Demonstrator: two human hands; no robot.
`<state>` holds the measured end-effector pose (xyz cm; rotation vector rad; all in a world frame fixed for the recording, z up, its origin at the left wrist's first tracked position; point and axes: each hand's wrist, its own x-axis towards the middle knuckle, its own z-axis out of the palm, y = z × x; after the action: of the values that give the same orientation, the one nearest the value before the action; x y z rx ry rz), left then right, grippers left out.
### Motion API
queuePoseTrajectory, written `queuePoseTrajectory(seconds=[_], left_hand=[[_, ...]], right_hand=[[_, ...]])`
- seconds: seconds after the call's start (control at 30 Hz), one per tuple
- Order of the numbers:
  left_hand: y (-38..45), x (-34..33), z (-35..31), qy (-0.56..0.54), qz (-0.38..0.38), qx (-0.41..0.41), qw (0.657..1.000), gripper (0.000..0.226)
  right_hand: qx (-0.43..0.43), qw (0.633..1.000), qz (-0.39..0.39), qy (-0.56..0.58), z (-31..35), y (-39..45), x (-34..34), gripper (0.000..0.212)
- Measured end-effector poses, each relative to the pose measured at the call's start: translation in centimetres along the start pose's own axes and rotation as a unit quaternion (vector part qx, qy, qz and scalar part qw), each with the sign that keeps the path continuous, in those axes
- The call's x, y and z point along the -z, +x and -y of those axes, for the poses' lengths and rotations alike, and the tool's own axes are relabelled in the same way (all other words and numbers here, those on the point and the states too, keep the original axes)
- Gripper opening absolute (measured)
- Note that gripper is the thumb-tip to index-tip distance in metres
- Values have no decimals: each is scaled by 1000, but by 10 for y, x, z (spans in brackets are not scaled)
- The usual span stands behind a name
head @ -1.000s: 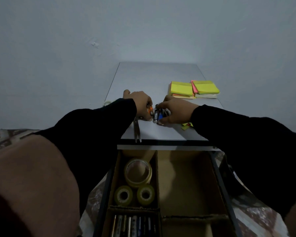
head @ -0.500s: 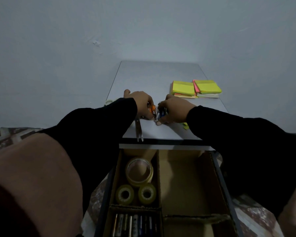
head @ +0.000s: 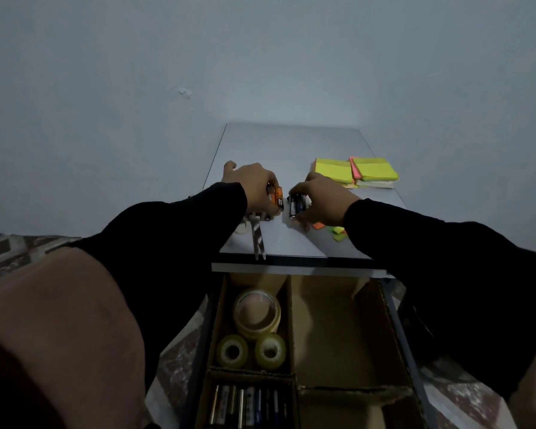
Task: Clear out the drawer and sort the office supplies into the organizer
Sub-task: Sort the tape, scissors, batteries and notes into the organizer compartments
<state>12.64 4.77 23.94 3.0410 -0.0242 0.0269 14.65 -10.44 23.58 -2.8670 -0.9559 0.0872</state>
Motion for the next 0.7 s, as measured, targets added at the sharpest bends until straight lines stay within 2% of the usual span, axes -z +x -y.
queuePoseTrajectory(seconds=[0.13, 0.3, 0.5, 0.7], left_hand=[[-33, 15, 2, -18, -11, -2, 1000, 55], [-101, 15, 3, -35, -20, -15, 999, 59], [-185, -17, 10, -77, -22, -11, 997, 59], [-255, -63, 14, -49, -57, -29, 997, 59]], right_hand=[[14, 1000, -4, 13, 13, -25, 14, 61], [27, 999, 6, 39, 41, -71, 14, 61], [48, 997, 44, 48, 77, -123, -14, 62], [45, 993, 74, 78, 109, -169, -61, 59]])
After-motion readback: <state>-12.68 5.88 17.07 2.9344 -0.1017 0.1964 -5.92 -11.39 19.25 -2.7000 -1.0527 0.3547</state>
